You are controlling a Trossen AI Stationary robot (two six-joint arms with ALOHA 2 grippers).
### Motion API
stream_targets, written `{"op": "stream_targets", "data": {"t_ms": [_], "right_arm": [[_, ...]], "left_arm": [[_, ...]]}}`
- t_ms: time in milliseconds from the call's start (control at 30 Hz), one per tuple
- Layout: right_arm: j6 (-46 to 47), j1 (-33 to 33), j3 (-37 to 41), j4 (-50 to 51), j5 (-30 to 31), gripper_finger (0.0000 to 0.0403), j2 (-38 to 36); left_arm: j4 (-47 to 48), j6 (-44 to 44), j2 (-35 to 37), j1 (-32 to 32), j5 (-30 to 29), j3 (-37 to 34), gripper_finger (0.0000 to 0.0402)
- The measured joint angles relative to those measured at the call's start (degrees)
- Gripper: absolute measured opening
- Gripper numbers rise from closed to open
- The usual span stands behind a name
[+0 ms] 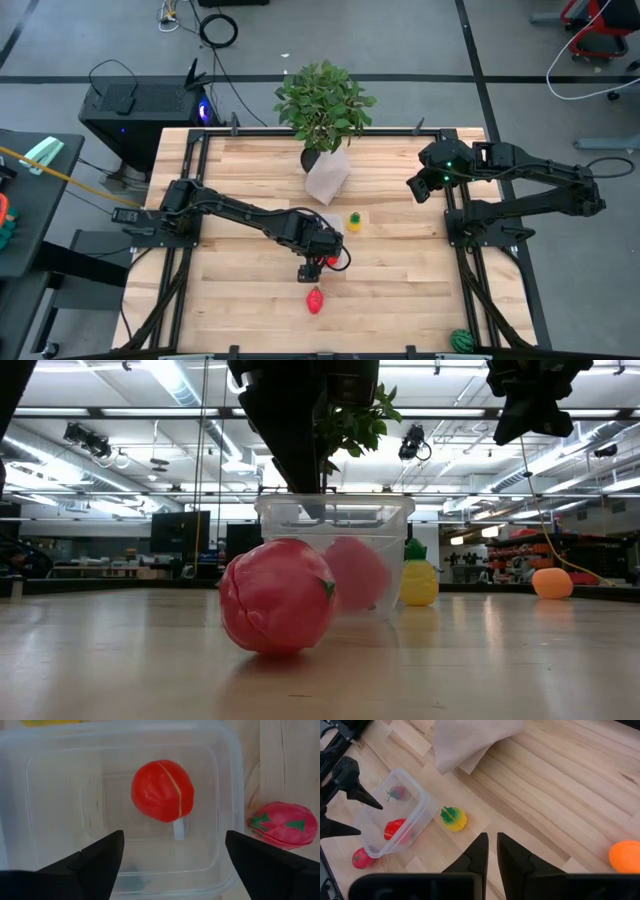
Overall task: Pick and placing Produce into tupperware
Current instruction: Put the orange into the transparent bin
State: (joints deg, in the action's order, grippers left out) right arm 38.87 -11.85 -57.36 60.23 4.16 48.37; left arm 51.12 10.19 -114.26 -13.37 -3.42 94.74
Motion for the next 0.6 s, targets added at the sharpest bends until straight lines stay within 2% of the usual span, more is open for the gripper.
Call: {"op": "stream_targets", "data": {"t_ms": [133, 267, 367, 500, 533, 600], "right_arm": [[0.0, 0.0, 0.0, 0.0, 0.0, 0.0046, 0.0], [0.0, 0.0, 0.0, 0.0, 0.0, 0.0046, 0.0], [0.0, 0.0, 0.0, 0.0, 0.0, 0.0046, 0.0], [0.0, 0.0, 0.0, 0.1, 0.0, 0.0046, 0.0], [0.0, 0.0, 0.0, 0.1, 0.0, 0.0046, 0.0], [0.0, 0.0, 0.0, 0.1, 0.0, 0.0046, 0.0]], "left_arm": [[-2.1, -2.9, 0.2, 0.0, -2.0, 0.0, 0.0333], [-3.9, -3.5, 0.8, 0.0, -2.4, 0.6, 0.0272], [-3.6, -4.0, 0.8, 0.0, -0.2, 1.4, 0.0199], [-2.8, -4.0, 0.8, 0.0, 1.3, 1.8, 0.0048], [-2.8, -4.0, 0.8, 0.0, 1.4, 1.8, 0.0025], [-2.8, -4.0, 0.8, 0.0, 1.4, 1.8, 0.0014]]}}
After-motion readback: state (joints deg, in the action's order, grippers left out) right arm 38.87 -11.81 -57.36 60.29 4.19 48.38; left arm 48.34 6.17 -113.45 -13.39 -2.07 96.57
